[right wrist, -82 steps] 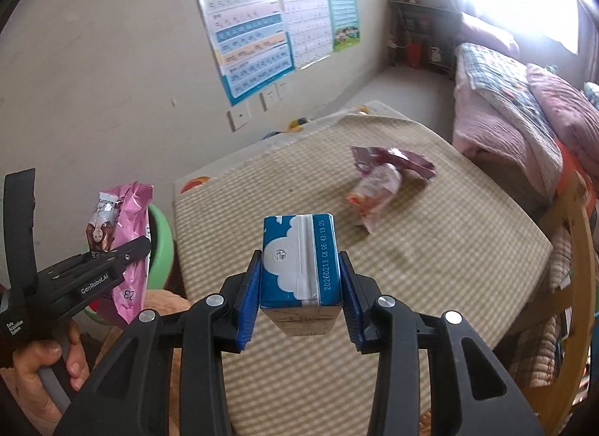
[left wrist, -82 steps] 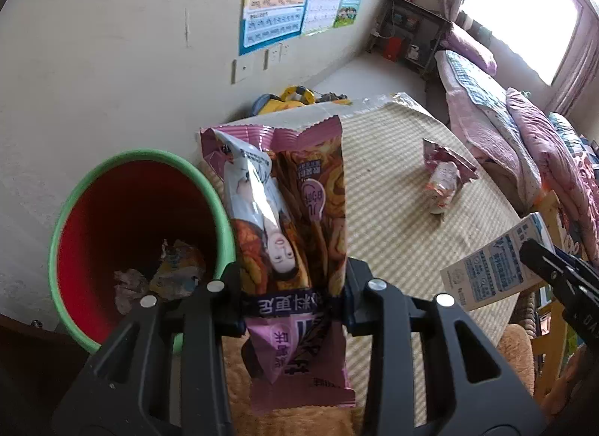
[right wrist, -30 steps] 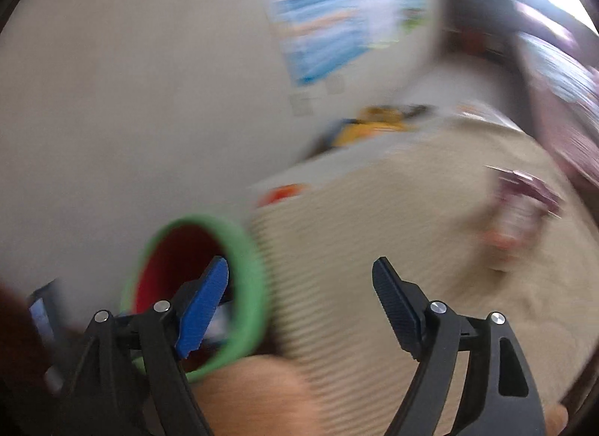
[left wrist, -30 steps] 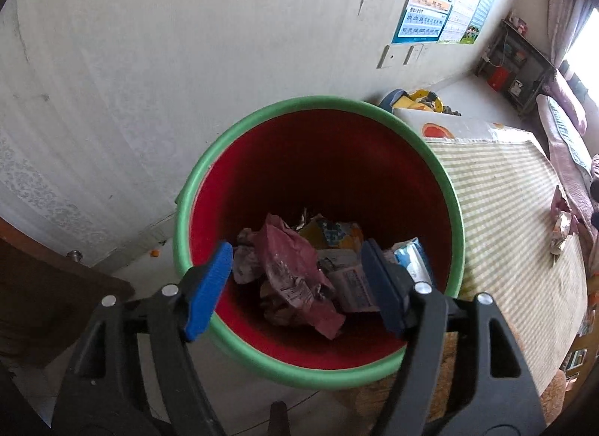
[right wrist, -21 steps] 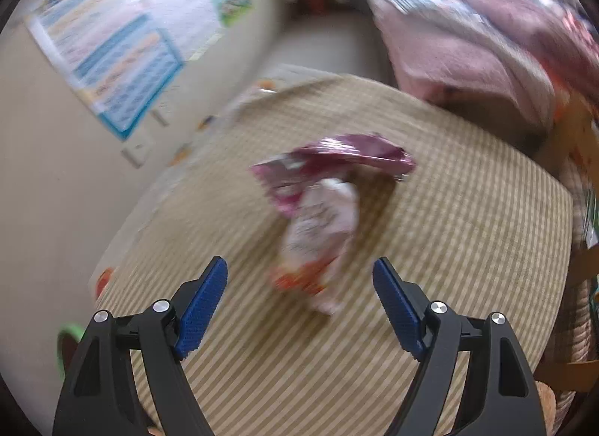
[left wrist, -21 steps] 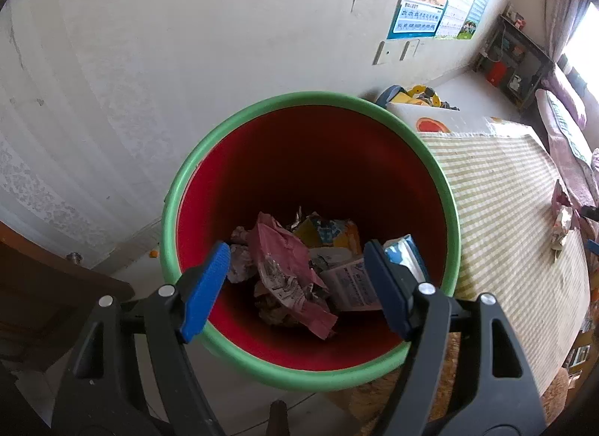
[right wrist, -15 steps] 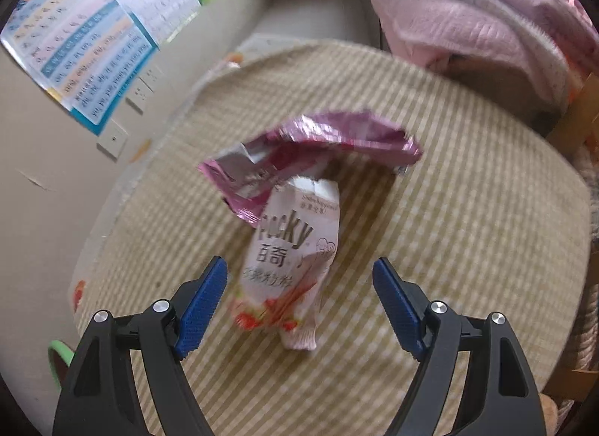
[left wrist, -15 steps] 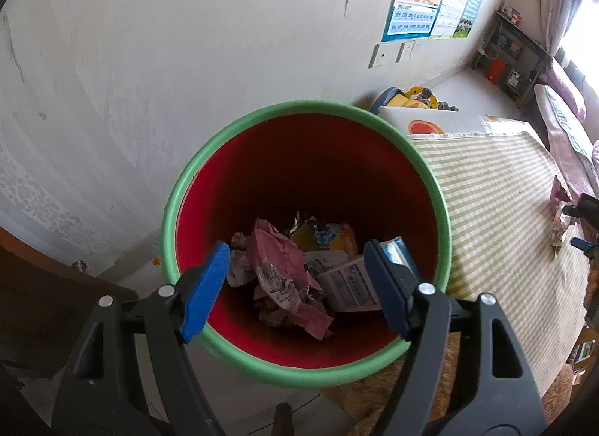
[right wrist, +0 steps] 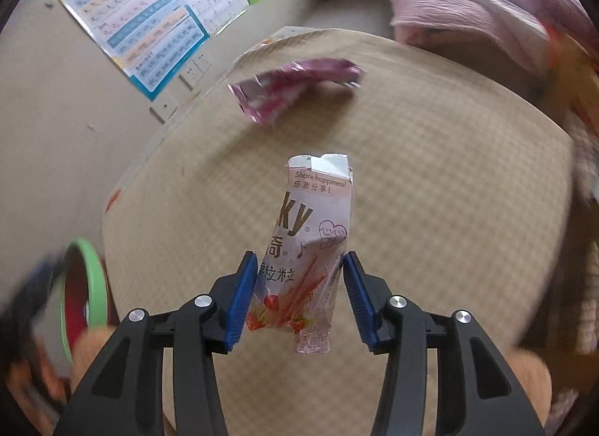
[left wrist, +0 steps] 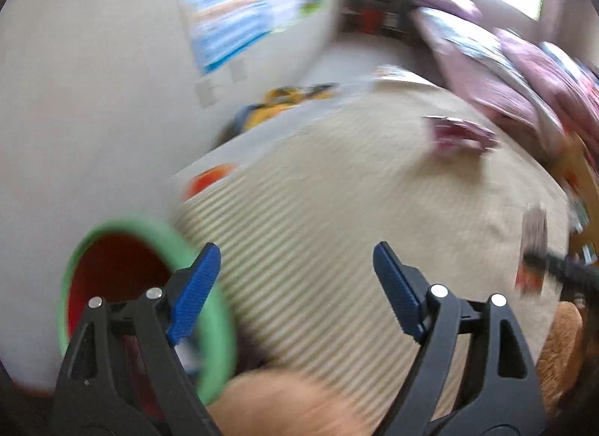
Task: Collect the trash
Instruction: 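Grasp the white Pocky box with the right gripper, then grasp the pink Pocky wrapper with the left gripper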
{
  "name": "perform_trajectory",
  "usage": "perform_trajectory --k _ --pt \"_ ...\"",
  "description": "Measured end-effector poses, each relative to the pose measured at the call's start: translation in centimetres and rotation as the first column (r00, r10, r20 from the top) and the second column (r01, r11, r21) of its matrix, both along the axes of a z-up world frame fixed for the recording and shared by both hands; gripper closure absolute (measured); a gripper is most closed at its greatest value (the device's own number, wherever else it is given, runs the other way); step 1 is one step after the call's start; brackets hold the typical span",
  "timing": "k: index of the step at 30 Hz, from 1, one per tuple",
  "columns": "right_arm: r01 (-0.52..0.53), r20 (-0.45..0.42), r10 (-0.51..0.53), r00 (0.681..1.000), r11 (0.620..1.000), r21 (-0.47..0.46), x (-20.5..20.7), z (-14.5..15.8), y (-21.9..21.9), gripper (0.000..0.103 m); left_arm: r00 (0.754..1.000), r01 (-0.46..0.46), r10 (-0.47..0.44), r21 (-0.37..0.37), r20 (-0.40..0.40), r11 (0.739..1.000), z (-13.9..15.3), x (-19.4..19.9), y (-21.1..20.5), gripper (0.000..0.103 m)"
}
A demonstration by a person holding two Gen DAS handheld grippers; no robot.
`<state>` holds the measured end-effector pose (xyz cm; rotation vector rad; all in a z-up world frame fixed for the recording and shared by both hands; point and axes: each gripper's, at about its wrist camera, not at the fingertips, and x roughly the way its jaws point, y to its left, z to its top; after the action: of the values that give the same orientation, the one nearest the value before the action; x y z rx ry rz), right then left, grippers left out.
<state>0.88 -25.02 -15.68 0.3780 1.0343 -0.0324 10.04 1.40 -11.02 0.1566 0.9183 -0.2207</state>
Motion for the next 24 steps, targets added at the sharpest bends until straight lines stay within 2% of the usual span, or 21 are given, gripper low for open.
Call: perform_trajectory --k 2,4,5,8,11,14,16,21,23,24 --pt "-0.009 0.012 0.01 1.0 0.999 -0.043 -1.8 -0.3 -0.3 0.056 0.995 0.102 -0.102 0.019 -0.004 0.995 -0.5 2.0 -4.8 0.022" --pt "-0.008 0.026 0.009 1.0 0.999 -0.032 -2.1 -0.5 -0.5 0.056 0.983 0.181 -0.181 0.048 -0.011 0.982 -1.0 3.7 -8.5 0.022" --pt "-0.007 0.035 0.008 0.999 1.0 -0.022 -1.8 -0.7 -0.6 0.056 0.974 0.226 -0.225 0.087 -0.021 0.97 -1.5 5.2 -11.3 0.022" --pt "-0.017 0.055 0.017 0.998 1.0 0.004 -2.0 -0.9 -0.9 0.056 0.953 0.304 -0.302 0.126 -0.03 0.944 -1.9 7.9 -16.5 0.022" --pt "-0.024 0.062 0.021 0.998 0.998 0.053 -2.2 -1.1 -1.5 0.056 0.928 0.372 -0.365 0.166 -0.075 0.913 -2.7 10.5 -20.1 0.022" --pt "-0.015 0.072 0.008 0.997 0.995 0.097 -2.1 -1.1 -2.2 0.056 0.91 0.415 -0.398 0.26 -0.116 0.872 -4.4 12.4 -23.4 0.022" --pt "-0.006 0.067 -0.003 0.998 0.991 0.133 -2.0 -1.3 -2.7 0.056 0.907 0.422 -0.394 0.297 -0.15 0.857 -5.8 13.4 -24.8 0.022" --pt "0.017 0.069 -0.03 0.997 0.984 0.179 -1.9 -1.5 -3.6 0.056 0.901 0.429 -0.371 0.336 -0.224 0.838 -8.5 14.9 -26.0 0.022" --pt "0.018 0.068 -0.031 0.997 0.983 0.182 -1.8 -1.5 -3.6 0.056 0.909 0.409 -0.357 0.295 -0.218 0.863 -8.1 15.3 -25.6 0.039" --pt "0.017 0.067 -0.03 0.997 0.983 0.182 -1.7 -1.6 -3.6 0.056 0.908 0.404 -0.348 0.275 -0.232 0.872 -8.1 15.5 -25.4 0.053"
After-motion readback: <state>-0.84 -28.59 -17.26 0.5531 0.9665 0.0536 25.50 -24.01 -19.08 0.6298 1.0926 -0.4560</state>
